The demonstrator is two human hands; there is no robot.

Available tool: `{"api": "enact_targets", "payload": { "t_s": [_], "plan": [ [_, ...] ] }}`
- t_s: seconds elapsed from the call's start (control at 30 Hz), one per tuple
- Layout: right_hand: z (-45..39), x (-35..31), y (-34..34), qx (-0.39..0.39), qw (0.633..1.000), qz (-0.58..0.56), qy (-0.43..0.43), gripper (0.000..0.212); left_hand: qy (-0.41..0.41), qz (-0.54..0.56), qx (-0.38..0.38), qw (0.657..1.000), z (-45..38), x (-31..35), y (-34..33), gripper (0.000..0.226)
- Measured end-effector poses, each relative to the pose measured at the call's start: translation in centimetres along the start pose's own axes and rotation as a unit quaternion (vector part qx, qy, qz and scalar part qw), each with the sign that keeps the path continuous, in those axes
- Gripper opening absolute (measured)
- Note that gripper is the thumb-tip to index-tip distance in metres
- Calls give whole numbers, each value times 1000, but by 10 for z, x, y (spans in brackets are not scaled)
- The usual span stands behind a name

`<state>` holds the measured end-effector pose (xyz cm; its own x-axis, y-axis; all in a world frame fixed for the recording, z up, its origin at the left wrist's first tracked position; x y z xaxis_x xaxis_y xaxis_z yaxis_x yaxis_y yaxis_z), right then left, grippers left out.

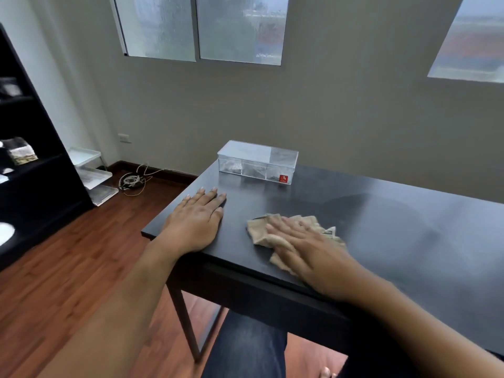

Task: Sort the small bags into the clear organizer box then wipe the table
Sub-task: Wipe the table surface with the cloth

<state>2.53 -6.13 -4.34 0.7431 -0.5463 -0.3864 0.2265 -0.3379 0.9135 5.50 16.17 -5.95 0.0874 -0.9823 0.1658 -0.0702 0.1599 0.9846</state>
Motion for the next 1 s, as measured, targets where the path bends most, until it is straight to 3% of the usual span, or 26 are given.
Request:
{"api": "enact_targets", "payload": {
  "t_s": [0.1,0.17,0.33,0.47,0.53,0.63,0.73,0.8,0.9,1.0],
  "plan": [
    [17,67,35,35,994,13,-105,48,-18,-6,-7,1000,1,5,-3,53],
    [7,77,37,46,987,38,-150,48,-28,-7,-7,1000,0,10,-4,53],
    [0,-4,-6,23,998,24,-54,62,-67,-1,-14,998,-2,45,-7,53],
    [56,15,13,37,998,-27,-34,57,-100,-2,-11,995,-2,72,-9,53],
    [85,67,38,62,992,-16,-110,65,-118,1,-15,993,-3,84,-12,54],
    [110,129,65,91,961,44,-256,58,-137,5,-13,990,-5,100,-16,54],
    [91,123,52,88,934,75,-338,63,-144,9,-2,990,-4,112,-17,54],
    [69,87,31,68,943,65,-319,68,-140,9,2,990,-3,114,-17,54],
    [68,28,17,57,972,65,-218,68,-135,11,5,991,-4,112,-19,55],
    [109,34,25,50,975,95,-194,62,-139,22,6,990,-2,114,-19,55]
  ]
}}
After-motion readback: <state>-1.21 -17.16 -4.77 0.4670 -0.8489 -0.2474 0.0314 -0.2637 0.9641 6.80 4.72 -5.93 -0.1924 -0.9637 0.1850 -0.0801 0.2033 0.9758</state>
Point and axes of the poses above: each hand's wrist, its own z-axis away from the middle knuckle, its own y-axis out of the back of the hand, x = y × z, the point moved 10 cm from there along -z, towards the middle knuckle, and after that the axes turned 7 degrees about -z, right-handed, at the moved point
